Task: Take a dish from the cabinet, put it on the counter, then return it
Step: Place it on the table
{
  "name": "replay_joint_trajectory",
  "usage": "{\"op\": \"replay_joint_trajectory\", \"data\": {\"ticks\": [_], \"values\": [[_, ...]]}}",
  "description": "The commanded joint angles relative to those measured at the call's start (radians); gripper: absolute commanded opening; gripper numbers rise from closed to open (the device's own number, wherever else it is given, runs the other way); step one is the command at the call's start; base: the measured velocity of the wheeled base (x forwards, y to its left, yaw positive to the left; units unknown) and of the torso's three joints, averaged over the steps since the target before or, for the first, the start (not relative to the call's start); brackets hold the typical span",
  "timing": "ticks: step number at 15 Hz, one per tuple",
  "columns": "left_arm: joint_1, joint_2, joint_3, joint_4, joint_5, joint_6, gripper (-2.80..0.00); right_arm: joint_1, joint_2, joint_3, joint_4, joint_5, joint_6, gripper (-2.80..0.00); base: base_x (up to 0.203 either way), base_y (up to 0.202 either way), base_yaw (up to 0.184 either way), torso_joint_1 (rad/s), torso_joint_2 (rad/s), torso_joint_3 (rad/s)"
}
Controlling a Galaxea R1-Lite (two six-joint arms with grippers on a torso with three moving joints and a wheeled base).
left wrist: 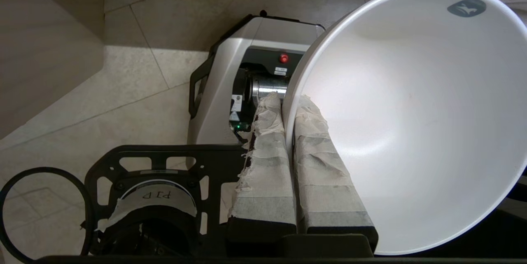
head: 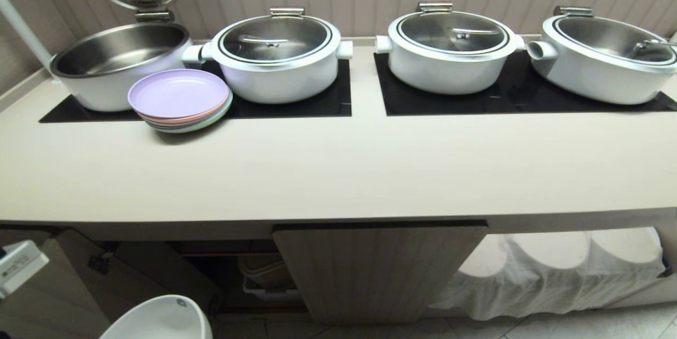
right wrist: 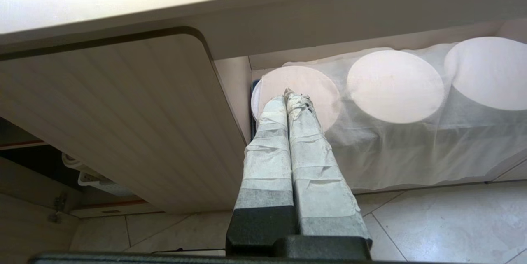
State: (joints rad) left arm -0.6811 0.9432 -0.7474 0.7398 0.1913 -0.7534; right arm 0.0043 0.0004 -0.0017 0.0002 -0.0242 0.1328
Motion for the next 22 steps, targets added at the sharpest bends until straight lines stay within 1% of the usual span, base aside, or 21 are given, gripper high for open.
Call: {"op": "replay_joint_trajectory", "data": {"ticks": [1,12,19,22], "values": [[0.001,0.001,-0.005,0.004,0.002,-0.004,-2.80,0.000,0.000,0.000,0.000,0.000,0.001,-2.80,0.000,0.000,0.000,0.173,-0.35,-0.173],[0.003,0.000,-0.009,0.004,0.002,-0.006,-2.80,0.000,0.000,0.000,0.000,0.000,0.001,-2.80,0.000,0.000,0.000,0.162,-0.32,-0.150],[0.005,0.024,-0.031,0.001,0.003,-0.006,-2.80,0.000,0.000,0.000,0.000,0.000,0.002,-2.80,0.000,0.000,0.000,0.008,-0.02,-0.006],[0.008,0.070,-0.053,-0.059,0.007,-0.005,-2.80,0.000,0.000,0.000,0.000,0.000,0.002,-2.80,0.000,0.000,0.000,0.000,0.00,0.000]]}}
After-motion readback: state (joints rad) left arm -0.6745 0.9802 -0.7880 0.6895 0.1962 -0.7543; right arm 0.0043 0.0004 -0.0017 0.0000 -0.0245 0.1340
